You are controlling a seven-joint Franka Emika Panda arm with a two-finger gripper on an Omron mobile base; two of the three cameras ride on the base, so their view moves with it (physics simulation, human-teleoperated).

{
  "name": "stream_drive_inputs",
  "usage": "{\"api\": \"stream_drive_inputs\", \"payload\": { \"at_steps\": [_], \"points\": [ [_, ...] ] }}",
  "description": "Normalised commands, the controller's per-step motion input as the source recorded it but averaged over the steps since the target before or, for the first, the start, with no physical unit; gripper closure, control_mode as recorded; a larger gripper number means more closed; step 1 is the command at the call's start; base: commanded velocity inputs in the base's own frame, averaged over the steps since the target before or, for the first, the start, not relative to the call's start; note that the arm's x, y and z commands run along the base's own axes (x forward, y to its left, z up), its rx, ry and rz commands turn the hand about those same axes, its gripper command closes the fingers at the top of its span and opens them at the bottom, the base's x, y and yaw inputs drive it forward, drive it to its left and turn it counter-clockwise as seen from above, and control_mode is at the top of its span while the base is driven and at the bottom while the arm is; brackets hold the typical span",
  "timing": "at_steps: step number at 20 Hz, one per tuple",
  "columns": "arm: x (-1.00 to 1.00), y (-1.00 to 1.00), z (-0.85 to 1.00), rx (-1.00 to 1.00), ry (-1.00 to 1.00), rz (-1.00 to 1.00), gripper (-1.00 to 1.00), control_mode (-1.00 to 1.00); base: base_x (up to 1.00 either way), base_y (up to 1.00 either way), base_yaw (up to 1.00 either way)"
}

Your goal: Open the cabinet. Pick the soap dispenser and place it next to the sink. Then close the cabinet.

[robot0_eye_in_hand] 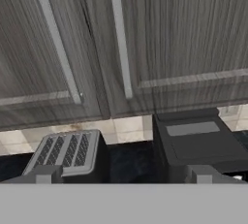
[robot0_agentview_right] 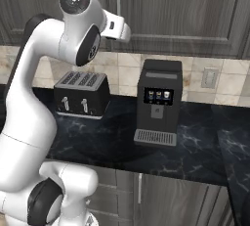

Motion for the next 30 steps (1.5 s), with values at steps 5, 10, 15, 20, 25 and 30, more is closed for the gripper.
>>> {"api": "stream_drive_inputs", "payload": {
  "at_steps": [5,10,15,20,25,30],
  "points": [
    [0.41,0.0,0.0,0.0,0.0,-0.02,-1.0,-1.0,0.0,0.0,0.0],
    [0.37,0.0,0.0,0.0,0.0,-0.02,-1.0,-1.0,0.0,0.0,0.0],
    [0.32,0.0,0.0,0.02,0.0,-0.01,-1.0,-1.0,0.0,0.0,0.0],
    [0.29,0.0,0.0,0.07,0.0,0.0,-1.0,-1.0,0.0,0.0,0.0],
    [0.37,-0.05,0.0,0.1,0.0,0.0,-1.0,-1.0,0.0,0.0,0.0],
    [0.41,-0.05,0.0,0.05,0.0,0.0,-1.0,-1.0,0.0,0.0,0.0]
  ]
}}
